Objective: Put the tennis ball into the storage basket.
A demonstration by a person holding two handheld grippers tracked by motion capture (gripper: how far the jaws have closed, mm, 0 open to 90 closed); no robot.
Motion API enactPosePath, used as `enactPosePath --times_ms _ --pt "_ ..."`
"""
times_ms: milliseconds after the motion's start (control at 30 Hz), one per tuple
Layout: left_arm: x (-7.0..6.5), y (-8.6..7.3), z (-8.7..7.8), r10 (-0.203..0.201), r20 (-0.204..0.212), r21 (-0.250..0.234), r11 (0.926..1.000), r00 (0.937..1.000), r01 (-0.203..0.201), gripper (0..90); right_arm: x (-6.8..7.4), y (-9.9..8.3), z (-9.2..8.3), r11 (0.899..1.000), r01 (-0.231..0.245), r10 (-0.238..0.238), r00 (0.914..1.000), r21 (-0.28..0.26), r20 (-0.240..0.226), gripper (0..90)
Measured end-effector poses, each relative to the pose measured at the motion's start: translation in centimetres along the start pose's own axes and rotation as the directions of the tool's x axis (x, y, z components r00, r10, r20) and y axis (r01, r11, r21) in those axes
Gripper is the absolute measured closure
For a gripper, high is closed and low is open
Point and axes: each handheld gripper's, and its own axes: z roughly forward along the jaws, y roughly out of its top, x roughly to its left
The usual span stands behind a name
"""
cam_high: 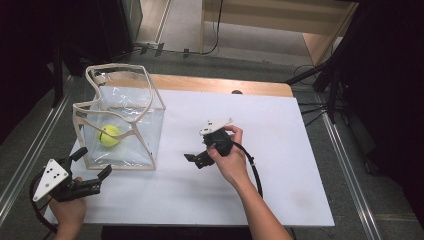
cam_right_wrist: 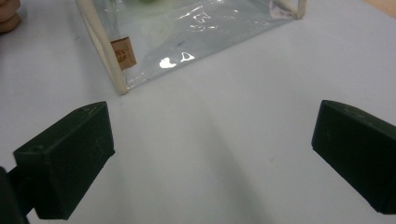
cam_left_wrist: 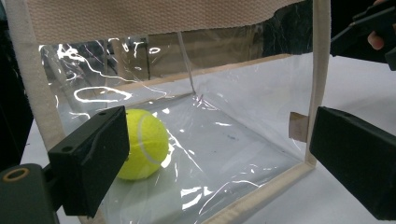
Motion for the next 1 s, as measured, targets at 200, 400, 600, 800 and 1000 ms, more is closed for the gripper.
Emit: enactPosePath --times_ms 200,400,600,800,1000 --pt "0.0 0.0 0.0 0.000 0.000 0.000 1.0000 1.0000 0.000 5.4 -0.6 -2.0 -0.7 0.998 -0.052 0.053 0.9985 -0.027 0.012 0.0" --pt "0.0 0.0 0.0 0.003 -0.001 0.003 1.0000 1.0000 -0.003 5.4 -0.8 -3.7 -1.6 0.996 -0.058 0.060 0.9978 -0.064 0.027 0.0" --pt "0.0 0.0 0.0 0.004 -0.001 0.003 1.0000 1.0000 -0.004 5.4 -1.2 -5.4 -2.6 0.993 -0.087 0.091 0.9947 -0.077 0.047 0.0" --pt "0.0 0.0 0.0 0.006 -0.001 0.003 1.0000 1.0000 -0.006 5.3 -1.7 -6.8 -3.7 0.989 -0.118 0.124 0.9898 -0.090 0.070 0.0" --pt "0.0 0.0 0.0 0.001 -0.001 0.001 1.0000 1.0000 -0.001 5.3 -2.1 -8.2 -4.7 0.984 -0.144 0.154 0.9841 -0.109 0.089 0.0"
